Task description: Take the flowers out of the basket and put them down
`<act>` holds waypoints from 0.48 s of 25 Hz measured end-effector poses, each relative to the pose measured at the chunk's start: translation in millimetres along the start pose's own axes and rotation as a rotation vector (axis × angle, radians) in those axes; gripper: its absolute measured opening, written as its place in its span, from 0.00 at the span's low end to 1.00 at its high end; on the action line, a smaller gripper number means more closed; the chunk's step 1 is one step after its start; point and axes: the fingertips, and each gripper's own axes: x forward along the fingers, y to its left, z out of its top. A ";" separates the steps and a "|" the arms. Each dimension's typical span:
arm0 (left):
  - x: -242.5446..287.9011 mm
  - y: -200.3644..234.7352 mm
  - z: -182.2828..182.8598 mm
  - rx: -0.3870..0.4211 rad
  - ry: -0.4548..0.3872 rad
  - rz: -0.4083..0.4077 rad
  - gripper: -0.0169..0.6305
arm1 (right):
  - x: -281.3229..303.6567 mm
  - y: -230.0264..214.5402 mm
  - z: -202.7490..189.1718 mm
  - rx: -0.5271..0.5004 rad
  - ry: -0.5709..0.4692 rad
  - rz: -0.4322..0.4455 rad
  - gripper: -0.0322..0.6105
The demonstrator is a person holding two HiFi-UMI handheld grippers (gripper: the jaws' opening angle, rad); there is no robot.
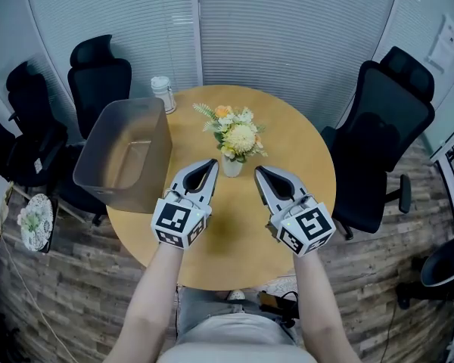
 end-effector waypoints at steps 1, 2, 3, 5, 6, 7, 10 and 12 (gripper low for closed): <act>-0.2 -0.9 3.3 0.000 -0.007 0.000 0.03 | -1.3 1.1 2.5 0.006 -0.009 0.001 0.09; -0.1 -1.9 7.0 0.002 -0.015 -0.001 0.03 | -2.5 2.1 4.8 0.014 -0.018 0.004 0.09; 0.2 -3.0 10.9 0.005 -0.022 -0.003 0.03 | -3.6 2.9 6.6 0.021 -0.026 0.006 0.09; 0.8 -6.0 18.1 0.016 -0.035 -0.007 0.03 | -5.5 3.3 9.5 0.024 -0.035 0.001 0.09; 0.9 -7.8 21.0 0.023 -0.040 -0.010 0.03 | -6.4 2.8 11.1 0.023 -0.038 -0.005 0.09; 0.9 -9.7 23.5 0.029 -0.045 -0.012 0.03 | -7.4 2.0 12.9 0.024 -0.042 -0.013 0.09; 0.6 -14.5 28.1 0.045 -0.053 -0.017 0.03 | -8.6 1.4 18.3 0.016 -0.055 -0.024 0.09; 0.8 -16.4 29.2 0.047 -0.059 -0.019 0.03 | -6.9 4.6 20.9 -0.010 -0.052 -0.020 0.09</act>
